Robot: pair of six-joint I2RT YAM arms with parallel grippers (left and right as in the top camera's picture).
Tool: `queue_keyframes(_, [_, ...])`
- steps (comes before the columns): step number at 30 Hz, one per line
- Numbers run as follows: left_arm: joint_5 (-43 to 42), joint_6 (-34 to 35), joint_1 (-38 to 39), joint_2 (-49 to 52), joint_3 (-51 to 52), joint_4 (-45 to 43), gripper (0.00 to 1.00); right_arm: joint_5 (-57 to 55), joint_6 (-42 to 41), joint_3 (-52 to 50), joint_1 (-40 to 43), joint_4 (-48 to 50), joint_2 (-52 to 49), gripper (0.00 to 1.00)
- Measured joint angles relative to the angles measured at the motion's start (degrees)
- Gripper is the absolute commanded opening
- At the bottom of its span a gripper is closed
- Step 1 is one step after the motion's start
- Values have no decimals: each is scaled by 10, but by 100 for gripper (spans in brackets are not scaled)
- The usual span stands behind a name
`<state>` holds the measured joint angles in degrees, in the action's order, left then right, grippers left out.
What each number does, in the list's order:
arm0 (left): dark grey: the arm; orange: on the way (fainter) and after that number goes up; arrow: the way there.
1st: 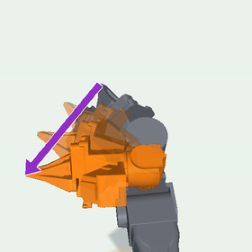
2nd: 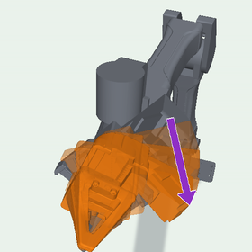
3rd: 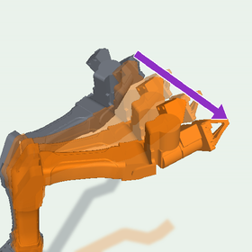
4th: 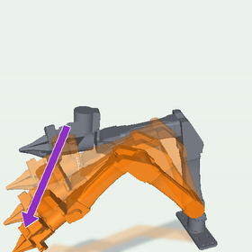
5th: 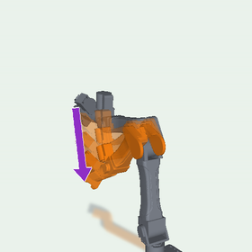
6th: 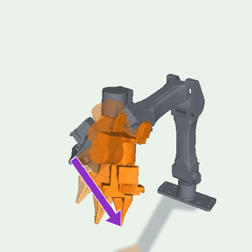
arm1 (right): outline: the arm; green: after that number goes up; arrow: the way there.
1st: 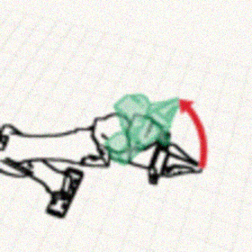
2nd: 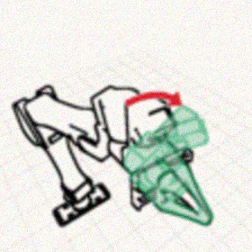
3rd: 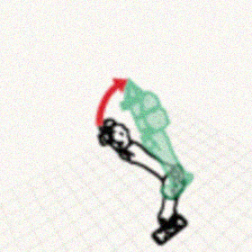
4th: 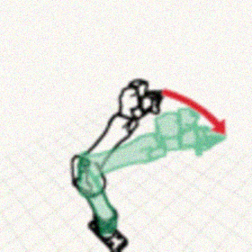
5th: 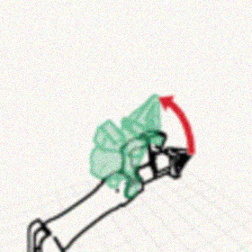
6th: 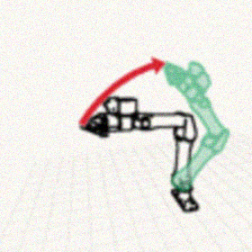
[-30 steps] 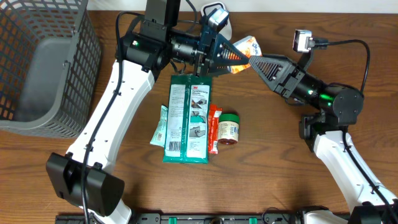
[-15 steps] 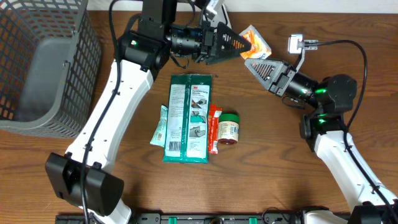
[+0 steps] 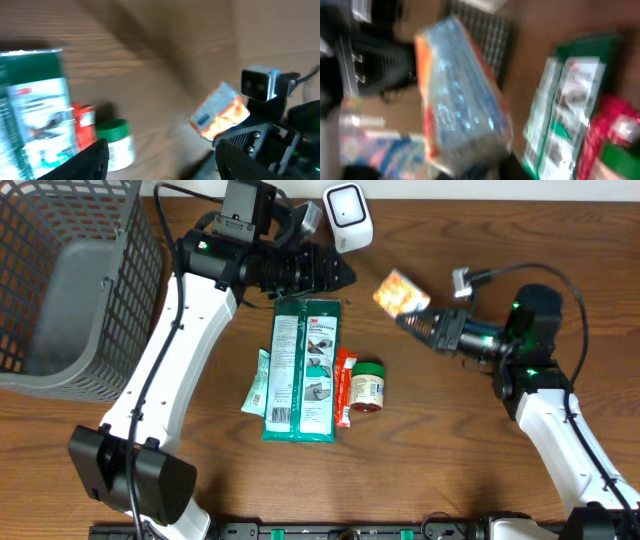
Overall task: Scan the item barcode
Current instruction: 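Carry the tissue pack right with the right gripper, retract left gripper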
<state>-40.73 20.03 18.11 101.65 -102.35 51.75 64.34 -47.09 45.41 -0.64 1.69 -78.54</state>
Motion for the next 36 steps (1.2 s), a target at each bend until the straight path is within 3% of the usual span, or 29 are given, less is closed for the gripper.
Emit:
queue_keyframes(4, [77, -17, 0, 0, 0, 37, 69, -97, 80, -3, 0, -151, -2, 1])
queue_keyframes(12, [200, -25, 0, 0, 0, 99, 69, -289, 143, -3, 0, -320, -2, 1])
queue_keyframes(18, [262, -24, 0, 0, 0, 115, 69, -355, 177, -3, 0, -354, -2, 11])
queue_keyframes(23, [292, -15, 0, 0, 0, 129, 69, -361, 180, -3, 1, -367, -10, 1])
queue_keyframes(36, [306, -1, 0, 10, 0, 147, 69, -203, 69, -3, 99, -283, -56, 1])
